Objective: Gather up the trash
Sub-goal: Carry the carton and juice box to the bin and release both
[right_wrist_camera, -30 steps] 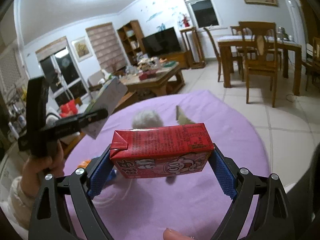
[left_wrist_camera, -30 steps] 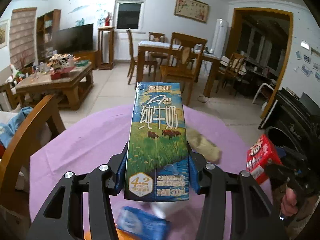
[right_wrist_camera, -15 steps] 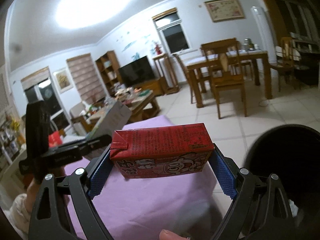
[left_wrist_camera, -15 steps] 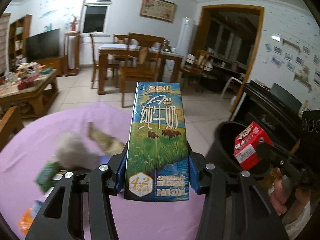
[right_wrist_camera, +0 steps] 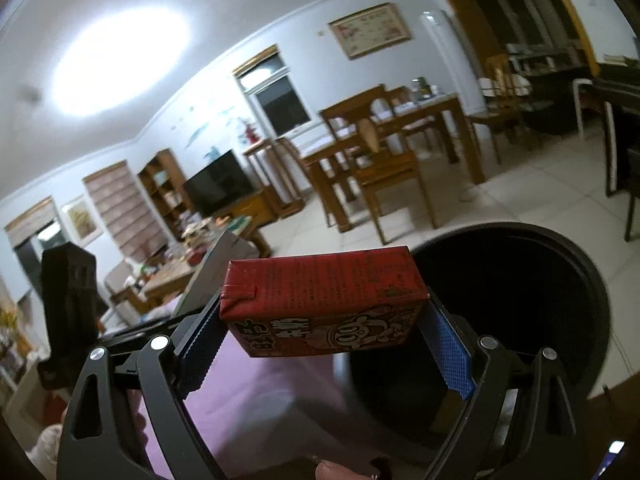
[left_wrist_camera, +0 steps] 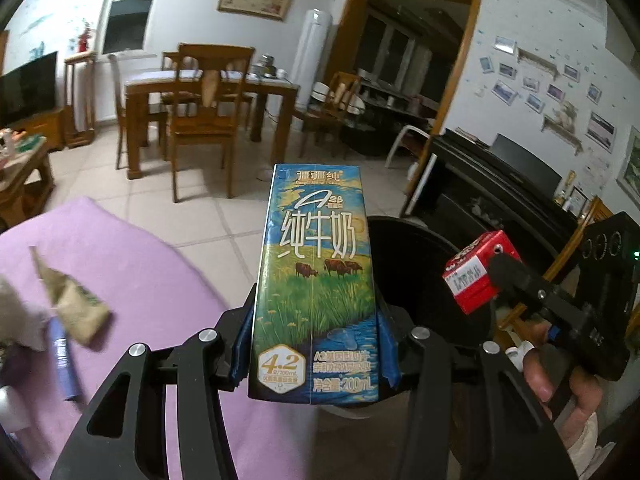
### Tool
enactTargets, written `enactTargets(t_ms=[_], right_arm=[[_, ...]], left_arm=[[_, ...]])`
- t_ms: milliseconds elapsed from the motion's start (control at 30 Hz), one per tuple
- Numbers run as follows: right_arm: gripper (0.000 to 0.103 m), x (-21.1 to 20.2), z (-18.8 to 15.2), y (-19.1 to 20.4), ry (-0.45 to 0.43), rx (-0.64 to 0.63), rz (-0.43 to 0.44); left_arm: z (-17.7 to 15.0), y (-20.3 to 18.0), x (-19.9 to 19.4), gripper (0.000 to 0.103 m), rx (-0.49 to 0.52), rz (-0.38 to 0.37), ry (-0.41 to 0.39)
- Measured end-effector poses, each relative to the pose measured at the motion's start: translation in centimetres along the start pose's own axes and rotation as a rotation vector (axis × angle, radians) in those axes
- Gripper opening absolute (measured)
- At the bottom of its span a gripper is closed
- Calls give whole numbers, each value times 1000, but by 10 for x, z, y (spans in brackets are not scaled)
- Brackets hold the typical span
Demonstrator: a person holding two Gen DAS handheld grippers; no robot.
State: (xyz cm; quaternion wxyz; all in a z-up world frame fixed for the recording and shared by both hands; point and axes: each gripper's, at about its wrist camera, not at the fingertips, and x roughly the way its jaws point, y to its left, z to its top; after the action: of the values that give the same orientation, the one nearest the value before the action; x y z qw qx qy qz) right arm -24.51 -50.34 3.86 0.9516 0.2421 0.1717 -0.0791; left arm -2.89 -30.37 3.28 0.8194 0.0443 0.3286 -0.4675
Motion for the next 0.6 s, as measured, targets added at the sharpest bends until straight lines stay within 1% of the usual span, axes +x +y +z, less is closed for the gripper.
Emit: enactTargets(t_ms=[200,367,400,500,600], right_arm=[[89,-14,-2,-48,-15,69,-61],[89,-16,-12,-68,-9,113,-96],[89,-12,-8,-71,-6,119,-99],[89,-10,-12,-81,-2,142,-113],[89,-10,-15,-82,0,159,-126]], left_arm=[[2,-25,30,49,25,-60,39],[0,-48,57,49,50,-100,76],[-1,-51,60,49,54,-106,82],[-1,-59,73,49,69,-118,100],[-2,-64,82,49,78,-124,118]])
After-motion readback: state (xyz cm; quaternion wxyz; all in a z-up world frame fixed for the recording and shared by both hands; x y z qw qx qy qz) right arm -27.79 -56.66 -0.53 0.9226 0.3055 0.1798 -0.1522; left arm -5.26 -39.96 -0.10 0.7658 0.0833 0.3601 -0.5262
